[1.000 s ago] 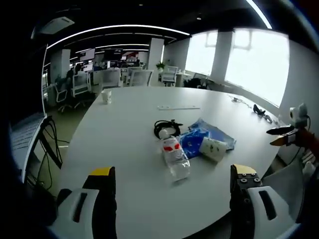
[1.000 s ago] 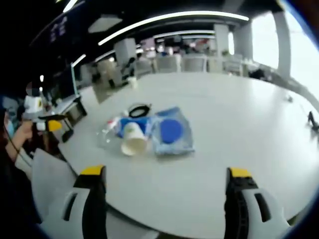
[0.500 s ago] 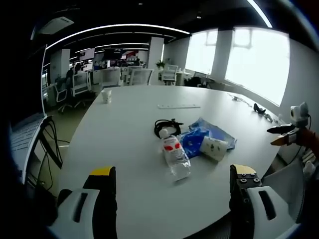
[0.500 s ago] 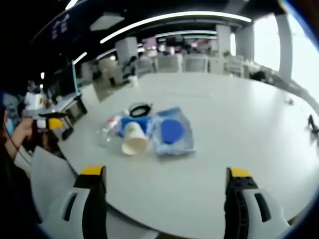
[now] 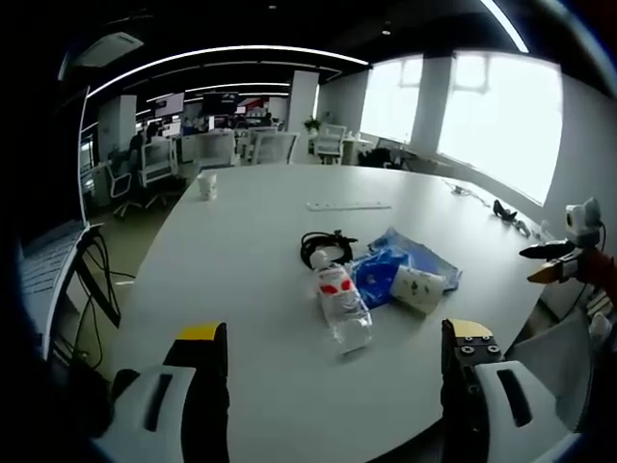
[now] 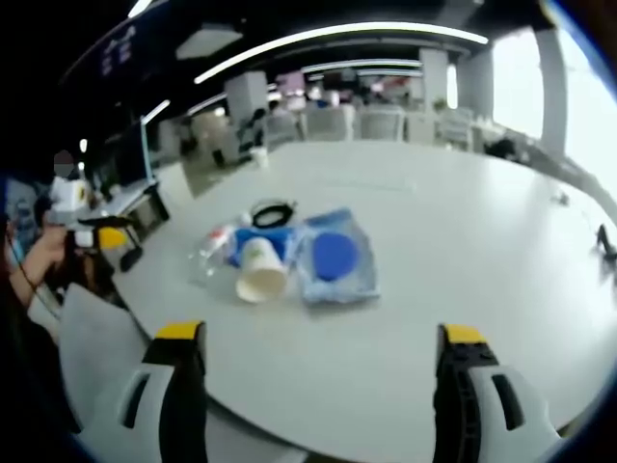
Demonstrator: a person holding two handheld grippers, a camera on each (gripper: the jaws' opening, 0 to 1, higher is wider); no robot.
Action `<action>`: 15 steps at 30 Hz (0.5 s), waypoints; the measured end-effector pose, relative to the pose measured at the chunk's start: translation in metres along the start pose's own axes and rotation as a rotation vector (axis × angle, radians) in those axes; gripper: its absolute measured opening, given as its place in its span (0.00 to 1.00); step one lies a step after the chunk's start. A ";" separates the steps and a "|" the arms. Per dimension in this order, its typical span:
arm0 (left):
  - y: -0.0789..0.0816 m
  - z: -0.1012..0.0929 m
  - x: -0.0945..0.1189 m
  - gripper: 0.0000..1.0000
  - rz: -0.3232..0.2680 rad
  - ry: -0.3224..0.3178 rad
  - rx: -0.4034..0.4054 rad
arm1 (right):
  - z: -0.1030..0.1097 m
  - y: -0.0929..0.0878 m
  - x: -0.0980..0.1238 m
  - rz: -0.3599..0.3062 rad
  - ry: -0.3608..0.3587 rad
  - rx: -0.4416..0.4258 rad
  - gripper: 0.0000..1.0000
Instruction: Arrange the tabletop items into an orderly group along one side of the table until the central work area is clear of visible clutter.
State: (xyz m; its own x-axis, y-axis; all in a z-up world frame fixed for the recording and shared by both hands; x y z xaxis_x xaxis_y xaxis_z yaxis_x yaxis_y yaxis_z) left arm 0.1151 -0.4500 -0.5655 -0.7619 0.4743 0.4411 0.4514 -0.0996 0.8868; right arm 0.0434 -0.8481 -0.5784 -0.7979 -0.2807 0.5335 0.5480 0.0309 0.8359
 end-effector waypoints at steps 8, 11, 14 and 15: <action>0.001 0.002 -0.005 0.88 0.002 0.008 -0.006 | 0.000 -0.001 -0.002 0.001 0.004 0.000 0.96; 0.003 0.003 -0.008 0.87 -0.005 0.011 -0.009 | 0.003 -0.001 -0.005 -0.012 0.020 0.012 0.97; 0.004 0.005 -0.011 0.87 -0.008 0.014 -0.001 | 0.006 0.000 -0.007 -0.023 0.031 0.030 0.97; 0.004 0.005 -0.013 0.87 -0.007 0.013 0.001 | 0.007 0.000 -0.008 -0.022 0.033 0.043 0.97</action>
Point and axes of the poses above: the point that each gripper's makers call its tool centre point, and the gripper's own axes: x roughly backward along the fingers, z roughly to its left, y roughly out of its top, the point moved 7 cm from there along x, roughly backward along the fingers, and after that the axes turned 4 degrees about -z, right-handed, at the moved point
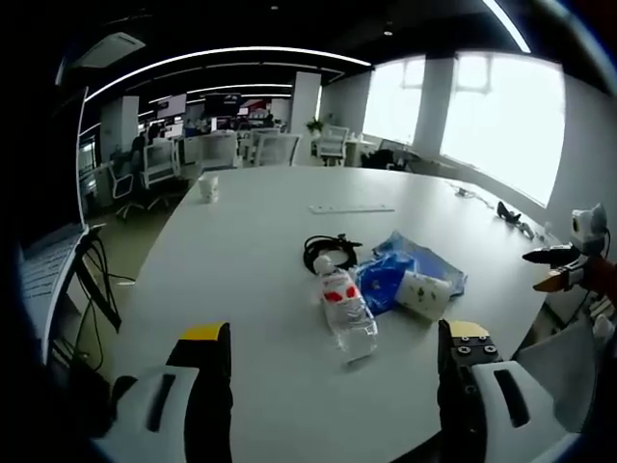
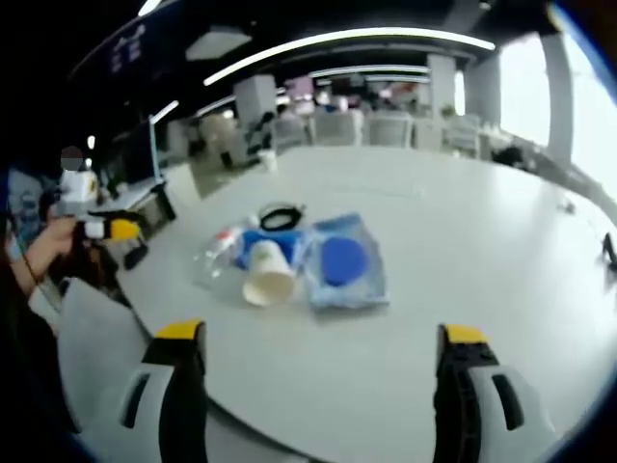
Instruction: Arrange the tabletop items into an orderly group along one side of the table until the central work area is clear of visible clutter.
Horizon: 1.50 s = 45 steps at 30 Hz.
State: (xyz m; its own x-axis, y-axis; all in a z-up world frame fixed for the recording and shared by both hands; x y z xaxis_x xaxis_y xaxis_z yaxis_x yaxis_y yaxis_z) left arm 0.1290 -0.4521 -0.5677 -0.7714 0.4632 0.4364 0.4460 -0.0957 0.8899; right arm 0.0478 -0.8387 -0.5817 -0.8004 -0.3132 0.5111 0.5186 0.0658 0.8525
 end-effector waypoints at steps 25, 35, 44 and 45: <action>0.001 0.003 -0.040 0.81 0.034 -0.019 -0.011 | 0.008 0.002 -0.021 0.042 0.081 0.043 0.97; 0.004 -0.003 -0.061 0.80 0.055 -0.051 -0.030 | 0.005 0.003 -0.027 0.050 0.095 0.037 0.97; 0.001 -0.006 -0.079 0.79 0.085 -0.070 -0.031 | 0.002 0.001 -0.030 0.041 0.073 0.023 0.95; 0.000 -0.006 -0.080 0.79 0.087 -0.071 -0.027 | 0.002 0.001 -0.030 0.041 0.074 0.023 0.95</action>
Point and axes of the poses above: the point that each gripper's makers call its tool centre point, and the gripper's own axes: x roughly backward along the fingers, z roughly to its left, y roughly out of its top, the point moved 7 cm from there along x, roughly backward along the fingers, and after that the axes turned 4 degrees about -z, right-handed, at the moved point
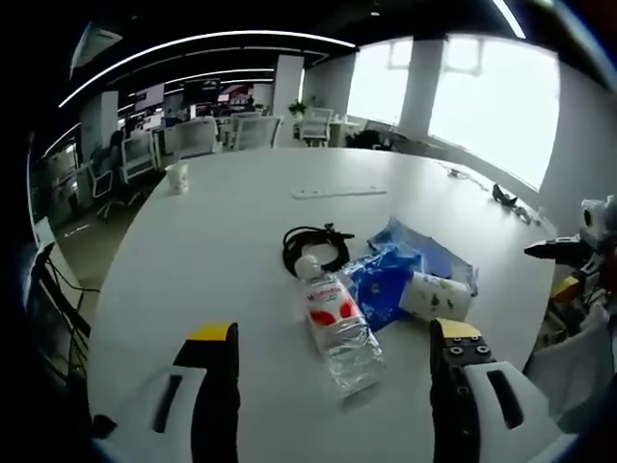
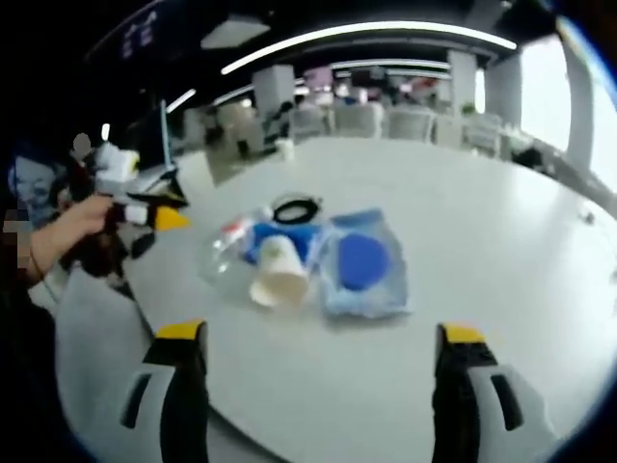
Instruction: Arrange the tabletop items into an orderly group along one side of the table until the central work area is clear of visible clutter.
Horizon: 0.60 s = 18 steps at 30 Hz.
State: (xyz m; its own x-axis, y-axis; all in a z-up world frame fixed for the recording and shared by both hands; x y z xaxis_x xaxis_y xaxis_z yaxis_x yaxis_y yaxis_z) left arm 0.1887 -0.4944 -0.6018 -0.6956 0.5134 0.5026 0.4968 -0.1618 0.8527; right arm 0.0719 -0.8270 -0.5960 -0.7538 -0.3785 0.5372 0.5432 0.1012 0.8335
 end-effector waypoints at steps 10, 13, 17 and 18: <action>-0.006 -0.003 -0.020 0.76 0.042 -0.011 -0.007 | -0.001 -0.002 -0.004 0.005 0.002 -0.005 0.94; -0.006 -0.002 -0.024 0.75 0.045 -0.007 -0.002 | -0.001 -0.003 -0.005 0.010 0.005 -0.006 0.94; -0.006 -0.001 -0.034 0.73 0.054 -0.006 -0.003 | -0.002 -0.003 -0.008 0.014 0.005 -0.006 0.94; -0.007 -0.001 -0.036 0.73 0.060 -0.005 -0.003 | -0.003 -0.004 -0.009 0.016 0.007 -0.008 0.94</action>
Point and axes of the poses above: the point that each gripper's makers call its tool centre point, and the gripper's own axes: x roughly backward along the fingers, z roughly to its left, y roughly out of its top, the point moved 7 cm from there along x, roughly backward along the fingers, and after that the axes turned 4 degrees about -z, right-handed, at the moved point
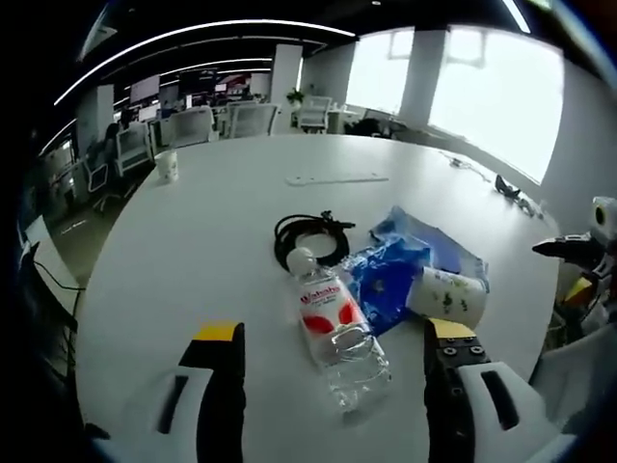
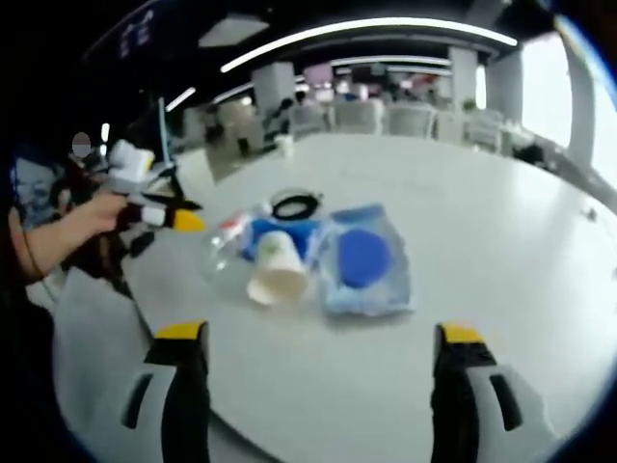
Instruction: Arrange the tabletop items into an orderly group along one side of the table until the central work area is clear of visible clutter.
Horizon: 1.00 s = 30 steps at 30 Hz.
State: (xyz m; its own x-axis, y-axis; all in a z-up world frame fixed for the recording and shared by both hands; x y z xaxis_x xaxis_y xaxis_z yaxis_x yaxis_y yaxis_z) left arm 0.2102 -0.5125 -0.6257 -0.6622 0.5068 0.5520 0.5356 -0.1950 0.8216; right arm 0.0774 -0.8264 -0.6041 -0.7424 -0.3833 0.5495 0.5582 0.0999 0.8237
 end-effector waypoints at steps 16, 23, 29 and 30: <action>-0.010 0.005 -0.028 0.68 0.059 0.003 0.016 | -0.007 0.003 -0.006 -0.009 -0.004 -0.010 0.92; -0.013 0.008 -0.037 0.61 0.089 0.026 0.051 | -0.009 0.002 -0.008 -0.006 -0.006 -0.012 0.91; -0.014 0.008 -0.043 0.54 0.117 0.041 0.091 | -0.010 0.000 -0.009 0.006 -0.008 -0.011 0.91; -0.014 0.008 -0.043 0.53 0.124 0.043 0.089 | -0.010 -0.001 -0.009 0.008 -0.009 -0.012 0.91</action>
State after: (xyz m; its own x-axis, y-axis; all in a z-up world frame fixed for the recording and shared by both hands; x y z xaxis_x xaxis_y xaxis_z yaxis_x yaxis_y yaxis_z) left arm 0.2358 -0.5250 -0.6622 -0.6086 0.4468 0.6557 0.6580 -0.1776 0.7318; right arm 0.0876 -0.8322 -0.6110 -0.7410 -0.3745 0.5573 0.5684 0.0920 0.8176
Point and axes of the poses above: the point that each gripper's makers call its tool centre point, and the gripper's own axes: x roughly backward along the fingers, z roughly to its left, y roughly out of its top, the point moved 7 cm from there along x, roughly backward along the fingers, and after that the axes turned 4 degrees about -z, right-handed, at the moved point
